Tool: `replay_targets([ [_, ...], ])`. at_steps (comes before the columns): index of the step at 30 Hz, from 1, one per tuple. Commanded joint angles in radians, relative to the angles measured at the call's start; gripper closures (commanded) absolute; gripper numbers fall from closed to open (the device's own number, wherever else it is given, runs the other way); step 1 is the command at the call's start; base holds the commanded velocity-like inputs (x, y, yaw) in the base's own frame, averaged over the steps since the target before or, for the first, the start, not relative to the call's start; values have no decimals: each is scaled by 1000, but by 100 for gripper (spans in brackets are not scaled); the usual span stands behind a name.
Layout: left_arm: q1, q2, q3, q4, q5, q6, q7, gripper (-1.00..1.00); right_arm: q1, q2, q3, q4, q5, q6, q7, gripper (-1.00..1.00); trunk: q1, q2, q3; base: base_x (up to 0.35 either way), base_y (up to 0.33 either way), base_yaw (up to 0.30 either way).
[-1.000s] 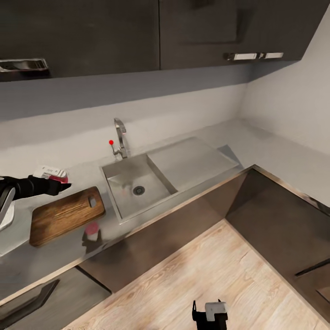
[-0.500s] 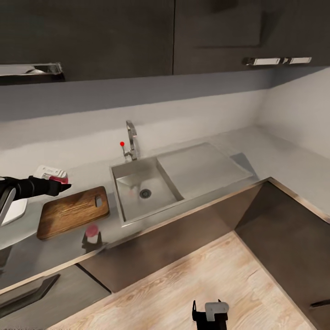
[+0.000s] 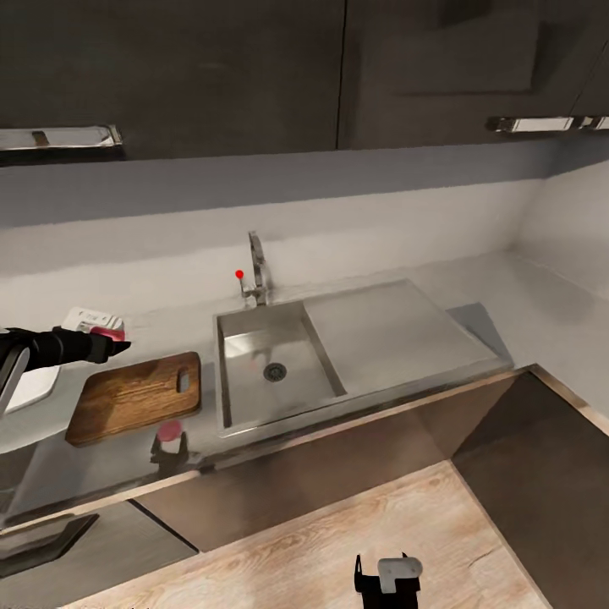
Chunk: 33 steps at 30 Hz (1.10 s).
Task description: In the kitchen, take the Vidalia onion out of the sink, dice it on the chopping board with the paring knife, put the diced onion into the bowl on the countertop, then place both the paring knife and the chopping board into the sink.
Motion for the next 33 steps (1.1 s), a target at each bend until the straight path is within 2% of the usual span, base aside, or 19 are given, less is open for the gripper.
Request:
replay_targets([
  [1,-1,0,0,3,-1,6,-3,100,-1,0,8,1,-4,-2,-5,-100,1,-2,-1,67,-71,245],
  [5,-1,-4,0,8,-1,6,-3,100,-1,0,8,1,-4,2,-5,-100,1,-2,3,20,-21,245],
  [12,-1,-7,0,10,-1,6,-3,100,-1,0,8,0,-4,71,-2,-100,1,-2,10,2,-3,245],
  [18,-1,-8,0,18,-1,6,-3,100,-1,0,8,-1,-4,78,-2,-100,1,-2,16,0,0,245],
  [22,-1,-20,0,23,-1,6,-3,100,-1,0,8,-1,-4,80,-2,-100,1,-2,19,18,-33,245],
  [33,-1,-26,0,43,0,6,-3,100,-1,1,8,-1,-4,80,-2,-100,1,-2,30,150,-242,245],
])
